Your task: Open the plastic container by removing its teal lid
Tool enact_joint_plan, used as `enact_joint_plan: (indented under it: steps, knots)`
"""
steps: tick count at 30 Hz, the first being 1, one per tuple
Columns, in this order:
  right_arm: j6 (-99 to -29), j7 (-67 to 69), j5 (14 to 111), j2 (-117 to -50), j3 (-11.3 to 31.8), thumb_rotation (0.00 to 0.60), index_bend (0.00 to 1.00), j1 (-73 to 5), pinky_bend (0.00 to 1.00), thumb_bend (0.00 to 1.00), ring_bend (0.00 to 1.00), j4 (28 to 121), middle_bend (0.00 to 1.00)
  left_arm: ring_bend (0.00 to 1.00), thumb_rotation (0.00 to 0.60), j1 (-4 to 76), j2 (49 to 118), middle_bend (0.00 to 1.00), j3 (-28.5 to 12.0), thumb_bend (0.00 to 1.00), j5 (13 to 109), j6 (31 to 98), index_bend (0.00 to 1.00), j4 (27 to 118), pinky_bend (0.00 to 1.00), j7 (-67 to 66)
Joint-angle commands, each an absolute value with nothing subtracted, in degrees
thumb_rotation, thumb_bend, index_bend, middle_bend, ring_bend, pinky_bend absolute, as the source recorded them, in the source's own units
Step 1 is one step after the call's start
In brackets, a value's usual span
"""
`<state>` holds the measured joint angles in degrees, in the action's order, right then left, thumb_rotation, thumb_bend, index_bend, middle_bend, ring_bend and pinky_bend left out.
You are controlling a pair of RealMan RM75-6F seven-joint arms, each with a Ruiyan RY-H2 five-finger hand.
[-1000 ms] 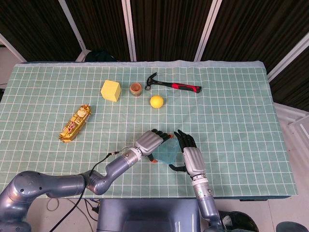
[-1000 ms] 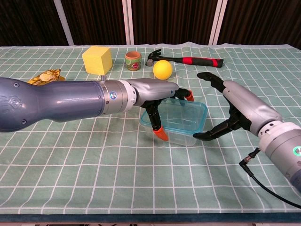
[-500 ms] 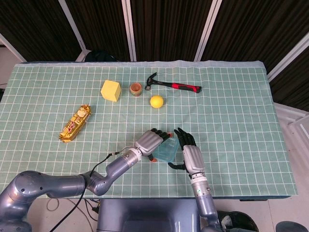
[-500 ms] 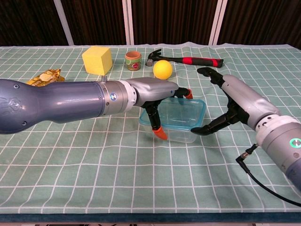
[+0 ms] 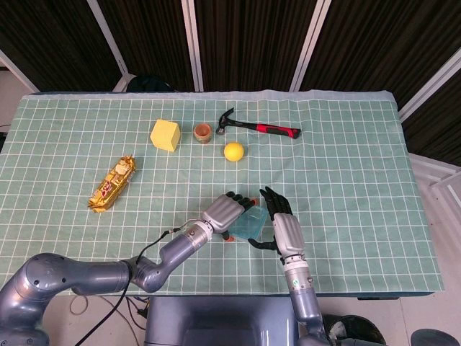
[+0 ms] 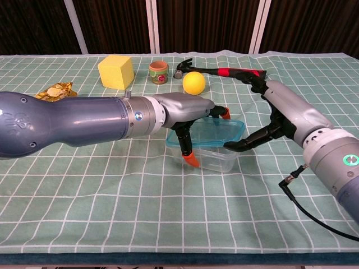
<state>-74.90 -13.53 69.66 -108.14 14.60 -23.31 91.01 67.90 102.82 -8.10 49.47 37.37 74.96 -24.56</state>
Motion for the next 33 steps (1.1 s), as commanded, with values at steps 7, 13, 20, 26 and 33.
enact_joint_plan:
  steps: [7,13,20,26,33]
  knots:
    - [-74.97,-11.7,72.07,-107.27,12.88,0.6,0.0,-23.15,0.0,0.24,0.0,88.08,0.0,0.11,0.6,68.76,101.63,0.14,-9.81,0.1,46.33,35.34,0.09,76.43,0.29,-22.28]
    - [-75.43,-9.08,74.27,-107.52,11.75,0.6,0.0,-22.94,0.0,0.24,0.0,85.45,0.0,0.09,0.6,69.82,100.46,0.09,-10.08,0.08,45.1,33.4,0.03,76.74,0.28,-21.25]
    - [-76.02,-6.93,75.73,-108.3,11.37,0.6,0.0,-22.8,0.0,0.24,0.0,83.44,0.0,0.08,0.6,70.67,99.99,0.05,-9.43,0.04,44.77,32.88,0.0,77.06,0.27,-20.58]
    - [-76.02,-6.23,75.87,-109.22,11.8,0.6,0.0,-23.03,0.0,0.24,0.0,82.15,0.0,0.08,0.6,71.2,99.85,0.05,-8.48,0.04,45.07,33.2,0.0,77.34,0.27,-20.75]
    - [-76.22,-6.02,75.74,-109.85,12.98,0.6,0.0,-23.44,0.0,0.24,0.0,82.0,0.0,0.08,0.6,71.46,99.58,0.04,-7.88,0.04,45.46,33.8,0.0,77.66,0.27,-20.54]
